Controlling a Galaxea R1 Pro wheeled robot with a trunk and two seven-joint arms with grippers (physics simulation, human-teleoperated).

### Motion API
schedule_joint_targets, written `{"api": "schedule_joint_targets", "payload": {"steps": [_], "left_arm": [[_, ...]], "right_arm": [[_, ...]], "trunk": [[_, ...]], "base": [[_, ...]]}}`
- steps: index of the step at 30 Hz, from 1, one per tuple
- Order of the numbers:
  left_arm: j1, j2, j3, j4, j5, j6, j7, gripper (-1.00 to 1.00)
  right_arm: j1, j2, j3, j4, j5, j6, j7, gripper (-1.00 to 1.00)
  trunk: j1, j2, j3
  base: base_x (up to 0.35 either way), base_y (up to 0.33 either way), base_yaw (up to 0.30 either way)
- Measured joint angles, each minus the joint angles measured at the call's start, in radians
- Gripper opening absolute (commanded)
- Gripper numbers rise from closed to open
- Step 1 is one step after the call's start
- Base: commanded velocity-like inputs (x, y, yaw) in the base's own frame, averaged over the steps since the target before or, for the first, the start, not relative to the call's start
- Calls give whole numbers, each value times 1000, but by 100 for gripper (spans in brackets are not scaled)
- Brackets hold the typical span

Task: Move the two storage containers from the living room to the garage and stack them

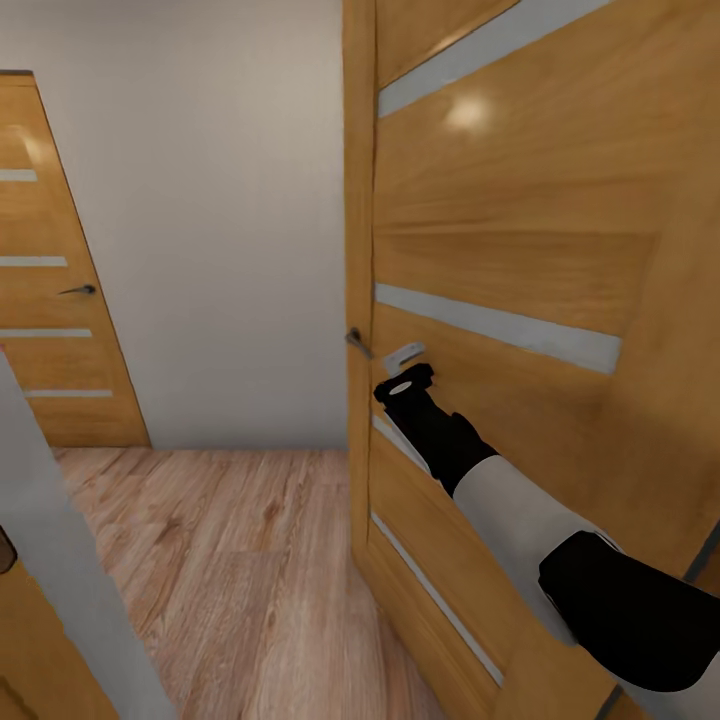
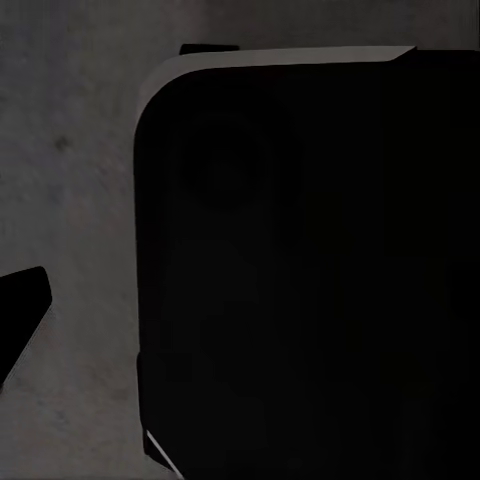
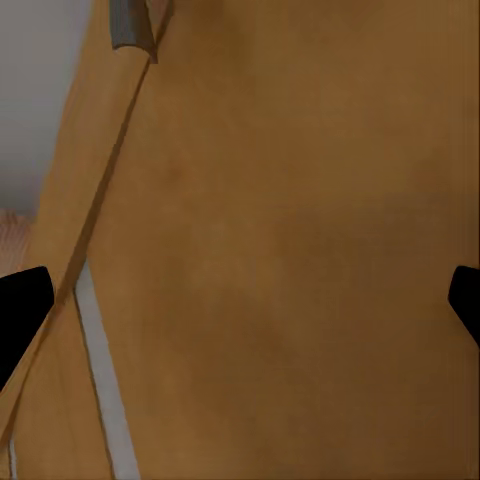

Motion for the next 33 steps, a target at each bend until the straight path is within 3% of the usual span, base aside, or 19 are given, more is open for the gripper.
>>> {"api": "schedule_joint_targets", "payload": {"steps": [13, 27, 33], "left_arm": [[0, 0, 0, 0, 0, -2, 1, 100], [0, 2, 0, 0, 0, -1, 0, 100], [0, 2, 0, 0, 0, -2, 0, 100]], "right_arm": [[0, 0, 3, 8, 11, 0, -5, 100], [0, 0, 2, 12, 9, -1, -7, 100], [0, 0, 2, 12, 6, -1, -7, 100]], "trunk": [[0, 0, 0], [0, 0, 0], [0, 0, 0]], "base": [[58, 0, 0], [280, 0, 0], [106, 0, 0]]}}
